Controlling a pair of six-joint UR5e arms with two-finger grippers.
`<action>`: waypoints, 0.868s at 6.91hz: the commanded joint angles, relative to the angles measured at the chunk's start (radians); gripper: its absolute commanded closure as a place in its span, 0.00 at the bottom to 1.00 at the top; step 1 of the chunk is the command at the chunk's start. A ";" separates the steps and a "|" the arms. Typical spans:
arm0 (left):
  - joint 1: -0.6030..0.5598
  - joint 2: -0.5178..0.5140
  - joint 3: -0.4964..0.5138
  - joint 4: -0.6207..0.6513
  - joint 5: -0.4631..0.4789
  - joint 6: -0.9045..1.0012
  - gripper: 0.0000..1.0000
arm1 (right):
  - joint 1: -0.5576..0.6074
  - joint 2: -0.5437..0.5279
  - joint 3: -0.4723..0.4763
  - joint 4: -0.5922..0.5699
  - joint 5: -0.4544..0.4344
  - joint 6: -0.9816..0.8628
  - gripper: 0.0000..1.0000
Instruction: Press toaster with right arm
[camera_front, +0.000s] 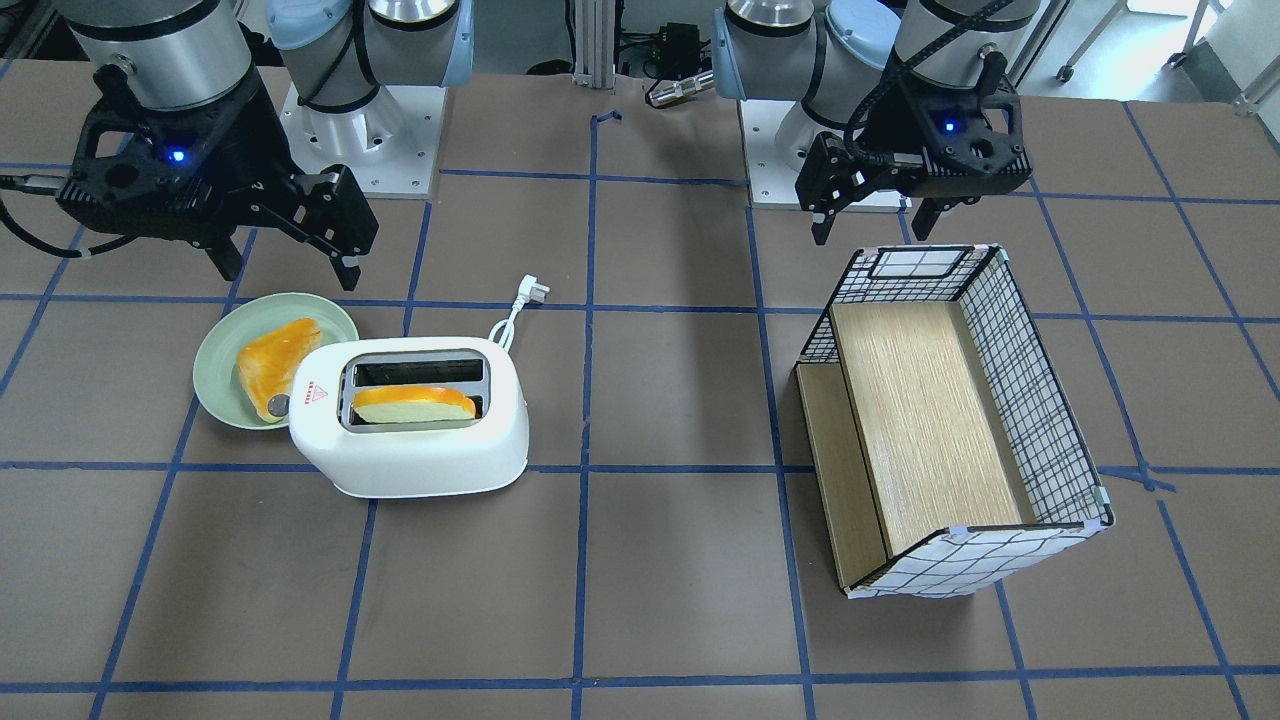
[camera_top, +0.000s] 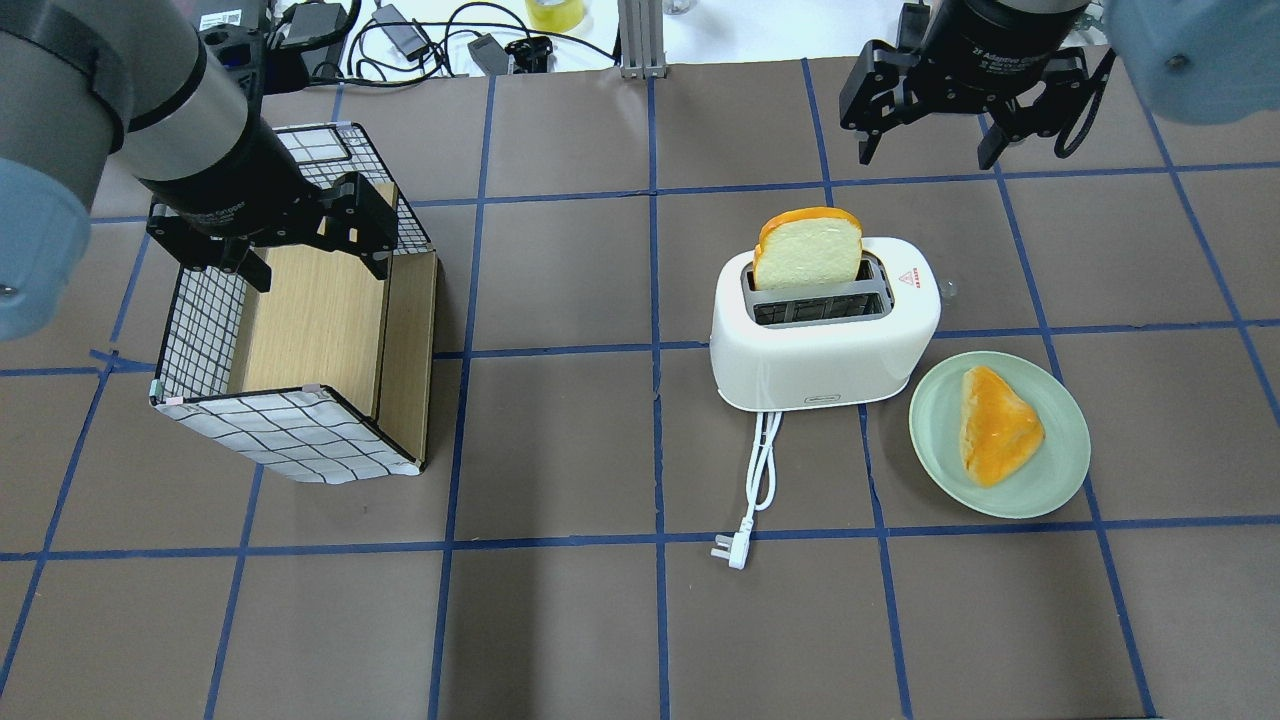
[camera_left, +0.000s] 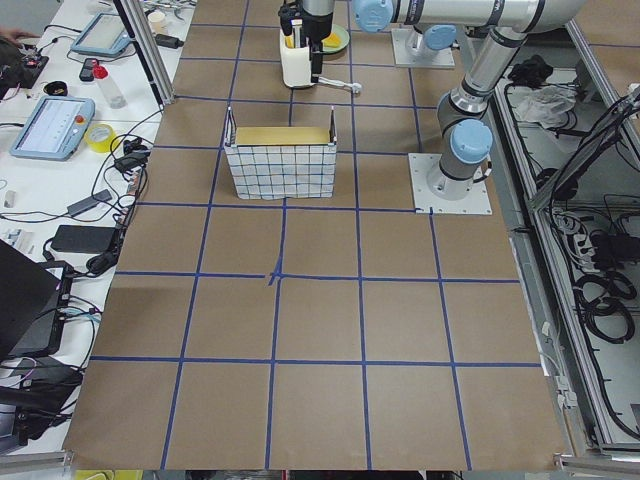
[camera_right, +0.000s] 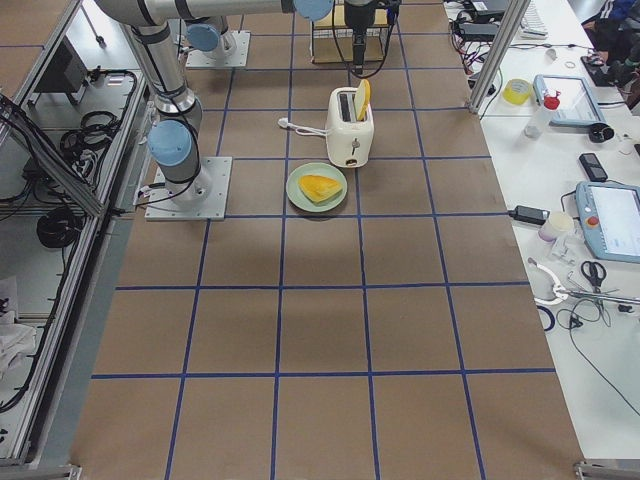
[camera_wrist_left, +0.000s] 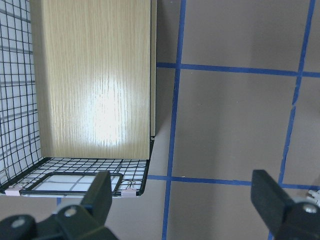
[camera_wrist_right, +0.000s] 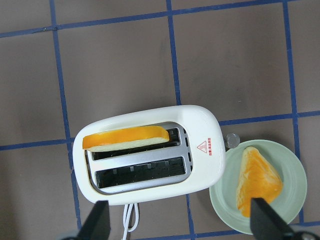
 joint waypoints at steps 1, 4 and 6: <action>0.000 0.000 0.000 0.000 -0.002 0.000 0.00 | 0.000 0.000 -0.002 0.000 -0.001 0.002 0.00; 0.000 0.000 0.000 0.000 0.000 0.000 0.00 | 0.000 0.008 -0.008 -0.002 0.001 0.000 0.00; 0.000 0.000 0.000 0.000 0.000 0.000 0.00 | -0.009 0.008 -0.017 0.035 0.037 0.012 1.00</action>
